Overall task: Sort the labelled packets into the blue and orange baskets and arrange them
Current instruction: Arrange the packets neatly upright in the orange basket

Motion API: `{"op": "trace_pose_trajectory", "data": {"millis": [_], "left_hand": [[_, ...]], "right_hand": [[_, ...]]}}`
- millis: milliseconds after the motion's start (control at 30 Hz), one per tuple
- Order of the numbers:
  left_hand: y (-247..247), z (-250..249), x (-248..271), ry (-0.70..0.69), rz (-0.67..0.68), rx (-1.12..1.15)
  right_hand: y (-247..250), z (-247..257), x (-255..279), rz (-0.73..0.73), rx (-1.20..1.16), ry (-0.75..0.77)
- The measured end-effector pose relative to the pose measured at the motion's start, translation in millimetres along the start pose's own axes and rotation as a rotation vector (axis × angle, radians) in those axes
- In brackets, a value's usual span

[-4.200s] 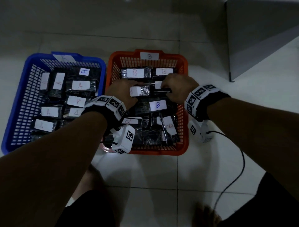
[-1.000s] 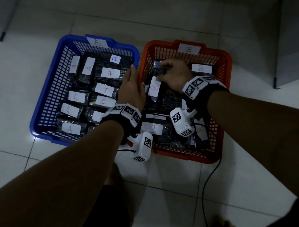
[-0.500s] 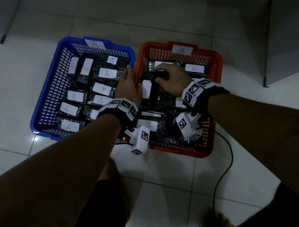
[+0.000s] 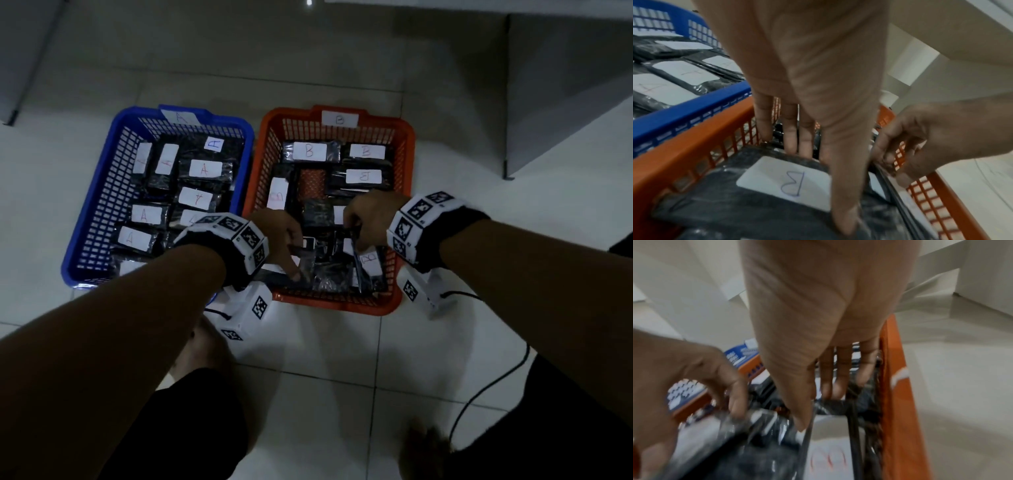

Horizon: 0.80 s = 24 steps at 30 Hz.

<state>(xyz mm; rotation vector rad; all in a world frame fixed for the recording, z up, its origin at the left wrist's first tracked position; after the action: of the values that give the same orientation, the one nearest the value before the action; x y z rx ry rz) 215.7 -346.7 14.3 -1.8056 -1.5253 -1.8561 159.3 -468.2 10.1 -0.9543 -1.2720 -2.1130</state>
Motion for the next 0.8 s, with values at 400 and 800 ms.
{"op": "trace_pose_trajectory", "data": {"millis": [400,800], "left_hand": [[41,19,-11,0.001,-0.154,0.584],[68,-15,-50,-0.124,-0.39,0.888]], "right_hand": [[29,-23,11,-0.271,-0.431,0.064],[74,-62,14,-0.585,-0.366,-0.071]]}}
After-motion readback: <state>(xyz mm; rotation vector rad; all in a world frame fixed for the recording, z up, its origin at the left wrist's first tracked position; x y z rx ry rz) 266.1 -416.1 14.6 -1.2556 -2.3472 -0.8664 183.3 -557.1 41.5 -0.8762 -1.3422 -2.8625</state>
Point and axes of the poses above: each hand's wrist, its own x-axis away from the middle knuckle, its own y-axis out of the back of the hand, z = x × y, the point moved 10 cm from there along -x, towards the middle knuckle, and after that the axes turned 7 degrees about z, right-handed, at the moved point
